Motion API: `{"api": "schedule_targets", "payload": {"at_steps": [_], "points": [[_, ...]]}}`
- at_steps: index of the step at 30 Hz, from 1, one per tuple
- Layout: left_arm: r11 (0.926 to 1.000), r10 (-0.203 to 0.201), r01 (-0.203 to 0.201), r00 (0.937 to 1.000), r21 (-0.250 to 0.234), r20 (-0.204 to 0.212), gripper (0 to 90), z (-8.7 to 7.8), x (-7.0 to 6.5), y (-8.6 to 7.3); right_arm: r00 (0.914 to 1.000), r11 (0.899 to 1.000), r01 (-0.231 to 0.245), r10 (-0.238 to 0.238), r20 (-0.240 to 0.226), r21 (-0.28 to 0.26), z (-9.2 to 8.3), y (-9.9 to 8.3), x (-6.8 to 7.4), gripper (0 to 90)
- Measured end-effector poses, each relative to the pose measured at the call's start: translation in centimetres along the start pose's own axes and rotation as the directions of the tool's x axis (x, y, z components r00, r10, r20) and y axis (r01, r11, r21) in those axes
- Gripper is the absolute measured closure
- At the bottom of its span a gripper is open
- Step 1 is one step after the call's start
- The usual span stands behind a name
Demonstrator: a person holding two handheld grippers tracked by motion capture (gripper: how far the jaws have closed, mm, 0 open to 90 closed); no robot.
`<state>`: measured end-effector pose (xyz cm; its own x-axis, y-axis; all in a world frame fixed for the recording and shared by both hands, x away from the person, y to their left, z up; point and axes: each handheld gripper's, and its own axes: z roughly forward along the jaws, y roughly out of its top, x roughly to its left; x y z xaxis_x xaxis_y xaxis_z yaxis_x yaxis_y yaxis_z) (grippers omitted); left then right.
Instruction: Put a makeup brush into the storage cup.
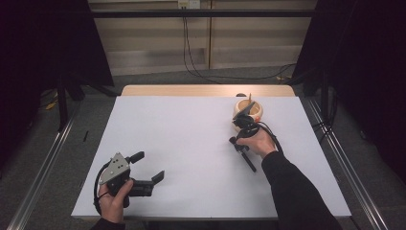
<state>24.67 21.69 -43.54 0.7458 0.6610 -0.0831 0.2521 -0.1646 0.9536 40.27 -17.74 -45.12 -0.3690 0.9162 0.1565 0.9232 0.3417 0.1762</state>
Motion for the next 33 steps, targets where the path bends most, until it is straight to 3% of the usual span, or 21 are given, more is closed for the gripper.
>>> {"api": "schedule_targets", "payload": {"at_steps": [4,5,8,12,15,24,33], "points": [[1.0,0.0,0.0,1.0,0.007,-0.01,2.4,0.0,-0.1,0.0,1.0,1.0,0.005,-0.005,-0.002,-0.002,0.0,-0.1,0.0,77.9],[1.0,-0.005,0.005,1.0,-0.001,0.007,2.4,0.0,0.0,0.0,1.0,1.0,0.008,-0.008,-0.003,-0.003,0.0,-0.1,0.0,78.0],[1.0,-0.001,0.001,1.0,-0.001,0.007,2.4,0.0,0.0,0.0,0.9999,1.0,0.014,-0.014,-0.008,-0.004,-0.1,-0.2,-0.1,78.0],[1.0,-0.001,0.001,0.9999,0.008,-0.01,2.4,0.0,-0.1,0.0,0.9998,1.0,0.008,-0.008,-0.016,-0.016,-0.6,-0.4,-0.2,78.0],[0.9999,0.006,-0.005,0.9999,0.009,-0.011,2.4,0.0,-0.1,0.0,0.9992,0.999,0.028,-0.029,-0.027,-0.034,-0.9,-0.5,-0.3,78.0],[1.0,0.001,-0.001,0.9999,0.007,-0.01,2.4,-0.1,-0.2,0.0,0.9988,0.998,0.039,-0.041,-0.029,-0.046,-1.5,-0.8,0.6,78.0],[1.0,0.006,-0.006,0.9999,0.002,-0.014,2.5,-0.1,-0.1,0.0,0.9983,0.993,0.03,-0.035,-0.046,-0.114,-2.6,-1.2,0.1,78.0]]}}
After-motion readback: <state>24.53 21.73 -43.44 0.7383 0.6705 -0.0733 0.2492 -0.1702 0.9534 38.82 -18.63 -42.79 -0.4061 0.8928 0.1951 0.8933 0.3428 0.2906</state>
